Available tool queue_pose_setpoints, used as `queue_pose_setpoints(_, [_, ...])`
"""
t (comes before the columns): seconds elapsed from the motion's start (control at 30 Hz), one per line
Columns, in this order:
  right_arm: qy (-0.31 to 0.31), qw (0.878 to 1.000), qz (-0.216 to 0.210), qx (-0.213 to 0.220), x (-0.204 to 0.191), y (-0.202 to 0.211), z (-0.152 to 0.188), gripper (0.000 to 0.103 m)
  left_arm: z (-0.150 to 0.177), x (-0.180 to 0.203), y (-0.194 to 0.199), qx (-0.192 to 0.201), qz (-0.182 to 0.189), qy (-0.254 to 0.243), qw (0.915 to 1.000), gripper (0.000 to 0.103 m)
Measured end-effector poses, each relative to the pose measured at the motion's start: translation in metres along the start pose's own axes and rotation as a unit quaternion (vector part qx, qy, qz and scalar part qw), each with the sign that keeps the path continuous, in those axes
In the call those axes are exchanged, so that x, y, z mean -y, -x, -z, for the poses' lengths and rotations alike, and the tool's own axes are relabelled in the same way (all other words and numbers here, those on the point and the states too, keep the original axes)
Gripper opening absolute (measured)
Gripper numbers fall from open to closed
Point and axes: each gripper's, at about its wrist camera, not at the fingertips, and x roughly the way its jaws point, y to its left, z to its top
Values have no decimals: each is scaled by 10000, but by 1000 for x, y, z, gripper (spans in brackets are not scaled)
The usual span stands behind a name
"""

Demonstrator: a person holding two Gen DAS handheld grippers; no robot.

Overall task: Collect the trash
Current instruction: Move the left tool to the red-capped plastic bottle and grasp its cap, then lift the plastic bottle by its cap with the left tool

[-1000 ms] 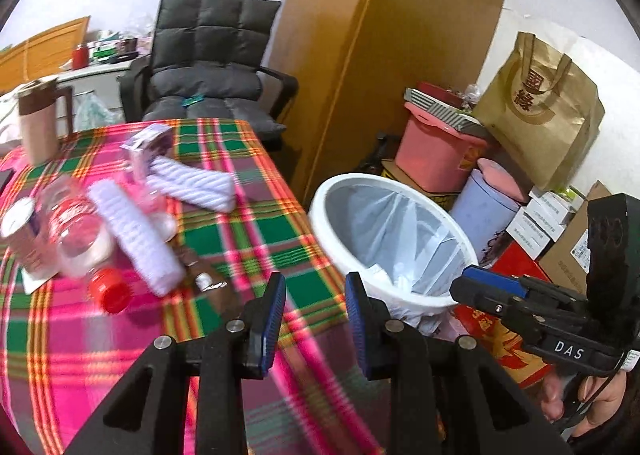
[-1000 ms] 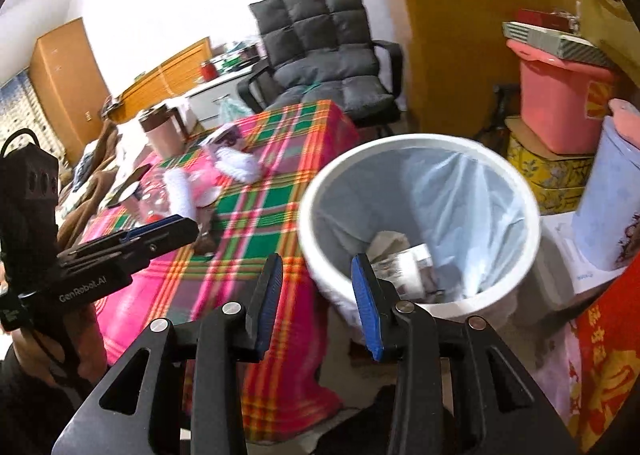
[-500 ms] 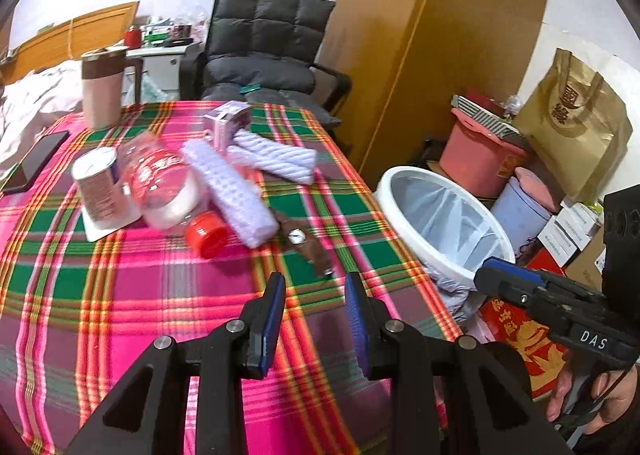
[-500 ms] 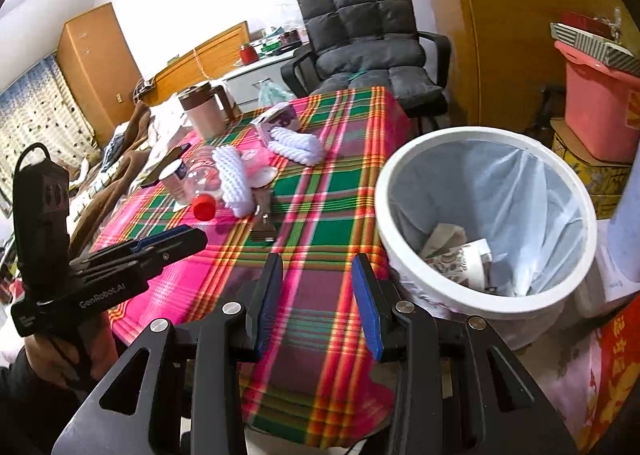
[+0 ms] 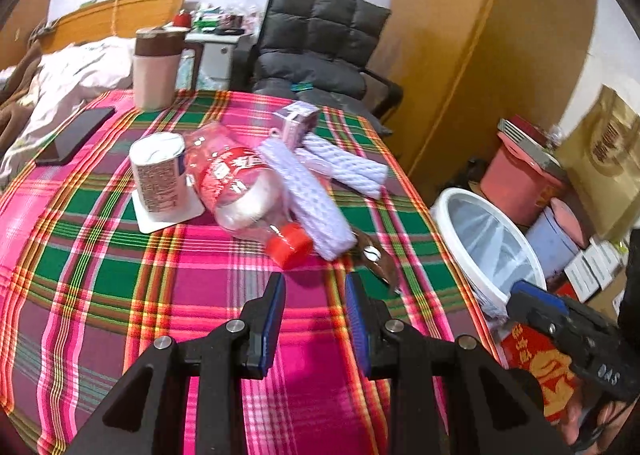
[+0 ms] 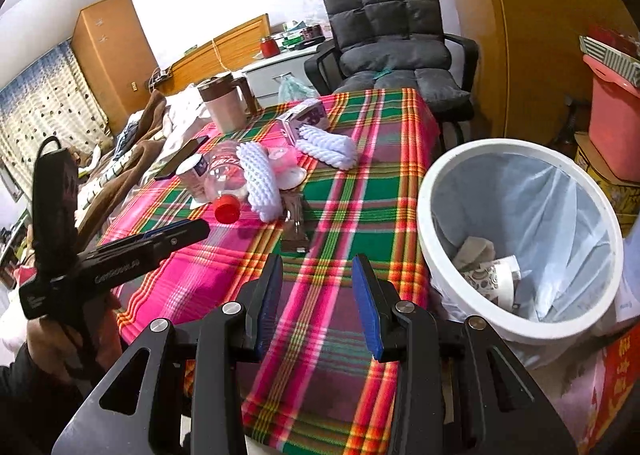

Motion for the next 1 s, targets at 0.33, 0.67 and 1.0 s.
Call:
queue_pose_setpoints(0.33, [31, 10000, -45, -49, 3, -10, -4, 52, -18, -9, -29, -7, -203, 441, 9988, 43])
queue_pose_setpoints(0.67, [25, 9997, -40, -232, 5, -24, -8, 52, -24, -21, -56, -245, -448, 827, 9953, 43])
queue_pose_setpoints(1.0, [179, 9991, -163, -340, -6, -29, -10, 52, -4, -36, -27, -223, -467, 566, 9971, 34])
